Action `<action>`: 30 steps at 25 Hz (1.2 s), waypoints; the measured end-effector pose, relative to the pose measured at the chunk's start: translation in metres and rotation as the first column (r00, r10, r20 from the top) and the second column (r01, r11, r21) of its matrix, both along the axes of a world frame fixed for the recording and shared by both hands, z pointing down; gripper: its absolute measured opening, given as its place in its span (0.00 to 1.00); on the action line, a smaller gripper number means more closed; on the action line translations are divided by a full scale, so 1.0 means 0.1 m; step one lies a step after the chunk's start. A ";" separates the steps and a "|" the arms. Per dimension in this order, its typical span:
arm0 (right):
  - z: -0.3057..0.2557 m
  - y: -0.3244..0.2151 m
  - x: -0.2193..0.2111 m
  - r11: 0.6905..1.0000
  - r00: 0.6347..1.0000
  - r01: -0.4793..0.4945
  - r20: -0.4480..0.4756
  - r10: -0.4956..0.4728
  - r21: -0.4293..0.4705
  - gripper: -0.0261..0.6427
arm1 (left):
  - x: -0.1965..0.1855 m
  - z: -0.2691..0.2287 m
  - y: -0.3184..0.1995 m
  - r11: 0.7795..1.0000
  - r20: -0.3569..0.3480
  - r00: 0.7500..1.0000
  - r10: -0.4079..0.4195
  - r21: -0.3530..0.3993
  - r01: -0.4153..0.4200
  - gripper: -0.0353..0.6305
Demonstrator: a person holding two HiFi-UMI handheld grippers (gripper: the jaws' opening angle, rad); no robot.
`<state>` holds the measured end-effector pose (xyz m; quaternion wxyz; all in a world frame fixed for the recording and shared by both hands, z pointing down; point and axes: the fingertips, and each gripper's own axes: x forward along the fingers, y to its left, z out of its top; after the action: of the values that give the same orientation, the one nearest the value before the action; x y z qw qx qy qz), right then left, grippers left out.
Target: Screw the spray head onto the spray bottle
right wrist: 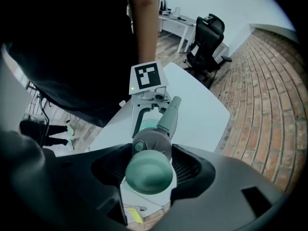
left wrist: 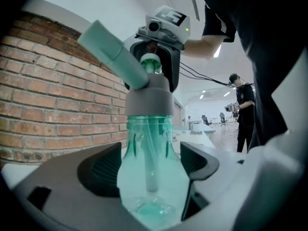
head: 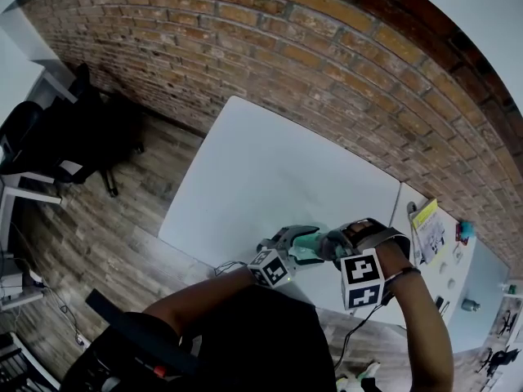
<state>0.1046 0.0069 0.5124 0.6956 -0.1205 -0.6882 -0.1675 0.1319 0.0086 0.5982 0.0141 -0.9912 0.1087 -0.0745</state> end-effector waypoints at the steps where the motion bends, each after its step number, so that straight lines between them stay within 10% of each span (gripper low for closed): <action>1: 0.00 0.00 0.00 0.999 0.999 -0.040 0.014 0.041 -0.012 0.43 | 0.00 0.01 0.00 1.000 0.000 1.000 0.001 0.001 -0.001 0.60; 23: 0.01 -0.04 -0.01 0.825 0.817 -0.540 0.132 0.561 -0.166 0.43 | 0.00 0.04 0.01 1.000 -0.007 1.000 0.020 0.003 -0.020 0.60; 30: -0.21 -0.07 -0.02 0.871 0.849 -0.471 0.196 0.491 -0.141 0.43 | 0.01 0.02 0.01 1.000 -0.008 1.000 0.028 -0.011 -0.028 0.60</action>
<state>0.1026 0.0004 0.4916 0.6268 0.0453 -0.7773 0.0298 0.1329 0.0098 0.6007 0.0093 -0.9930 0.0944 -0.0710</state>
